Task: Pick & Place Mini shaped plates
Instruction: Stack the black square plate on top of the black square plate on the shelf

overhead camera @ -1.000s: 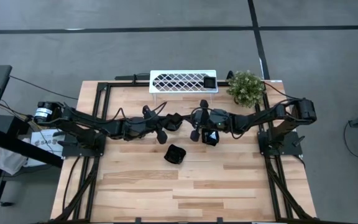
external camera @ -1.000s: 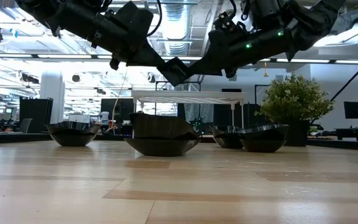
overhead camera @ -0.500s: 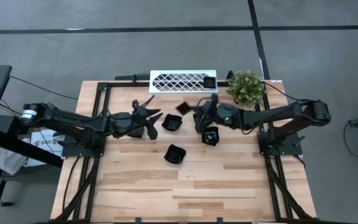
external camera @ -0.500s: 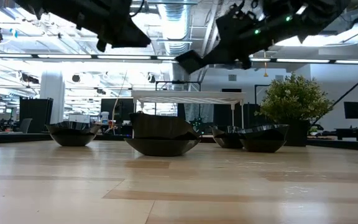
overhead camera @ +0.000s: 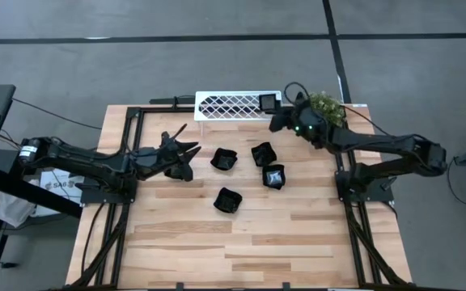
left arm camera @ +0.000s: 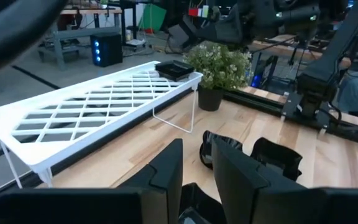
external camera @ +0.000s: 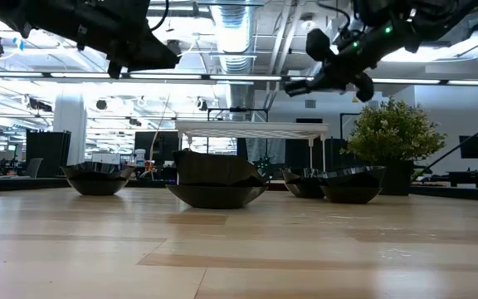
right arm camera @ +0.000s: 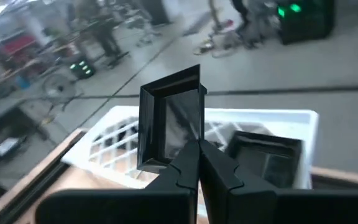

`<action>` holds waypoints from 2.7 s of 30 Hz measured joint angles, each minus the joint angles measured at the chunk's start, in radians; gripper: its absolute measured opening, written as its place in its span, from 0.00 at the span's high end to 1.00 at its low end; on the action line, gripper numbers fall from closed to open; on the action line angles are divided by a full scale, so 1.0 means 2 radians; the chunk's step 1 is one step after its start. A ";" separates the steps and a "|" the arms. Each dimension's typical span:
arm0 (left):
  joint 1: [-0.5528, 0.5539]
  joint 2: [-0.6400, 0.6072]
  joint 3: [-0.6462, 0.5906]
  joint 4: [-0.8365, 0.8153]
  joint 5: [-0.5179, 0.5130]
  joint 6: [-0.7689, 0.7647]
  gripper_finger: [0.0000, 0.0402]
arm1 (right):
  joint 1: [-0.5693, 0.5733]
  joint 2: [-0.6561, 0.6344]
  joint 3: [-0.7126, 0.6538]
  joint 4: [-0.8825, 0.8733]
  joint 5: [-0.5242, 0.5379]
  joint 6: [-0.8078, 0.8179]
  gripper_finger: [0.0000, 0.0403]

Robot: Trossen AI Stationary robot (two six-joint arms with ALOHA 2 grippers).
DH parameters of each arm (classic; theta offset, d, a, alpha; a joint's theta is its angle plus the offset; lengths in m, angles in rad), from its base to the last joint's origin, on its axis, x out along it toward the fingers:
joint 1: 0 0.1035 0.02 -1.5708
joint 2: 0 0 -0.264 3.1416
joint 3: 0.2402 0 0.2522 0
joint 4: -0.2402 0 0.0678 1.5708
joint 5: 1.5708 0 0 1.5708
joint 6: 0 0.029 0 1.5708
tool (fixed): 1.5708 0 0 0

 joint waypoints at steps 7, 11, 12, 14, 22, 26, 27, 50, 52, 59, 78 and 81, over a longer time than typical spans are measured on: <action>0.000 0.000 -0.005 0.002 0.000 -0.007 0.78 | -0.018 0.007 0.000 -0.007 0.000 0.016 1.00; 0.000 0.000 -0.005 0.003 0.000 -0.007 0.78 | -0.025 0.007 0.000 -0.025 0.000 0.016 1.00; 0.000 0.000 -0.005 0.003 0.000 -0.007 0.78 | -0.027 0.007 0.000 -0.033 0.000 0.016 1.00; 0.000 0.000 -0.005 0.003 0.000 -0.008 0.78 | -0.033 0.007 0.000 -0.047 -0.002 0.016 1.00; 0.000 0.000 -0.005 0.006 0.000 -0.008 0.78 | -0.039 0.007 0.000 -0.059 -0.007 0.016 1.00; 0.000 0.000 -0.005 0.007 0.000 -0.008 0.78 | -0.047 0.007 0.000 -0.063 -0.021 0.017 1.00; 0.000 0.000 -0.005 0.007 0.000 -0.008 0.78 | -0.047 0.007 0.000 -0.063 -0.025 0.017 1.00; 0.000 0.001 -0.006 0.008 0.000 -0.009 0.78 | -0.050 0.007 0.000 -0.063 -0.027 0.016 1.00; 0.000 0.001 -0.006 0.010 0.000 -0.010 0.78 | -0.050 0.007 0.000 -0.063 -0.027 0.014 1.00; 0.000 0.001 -0.006 0.010 0.000 -0.009 0.78 | -0.057 0.007 0.000 -0.055 -0.027 -0.001 1.00; 0.000 0.001 -0.006 0.012 0.000 -0.009 0.78 | -0.080 0.011 0.000 -0.055 -0.081 -0.001 1.00; 0.000 0.001 -0.006 0.012 0.000 -0.009 0.78 | -0.081 0.017 0.000 -0.058 -0.079 -0.001 1.00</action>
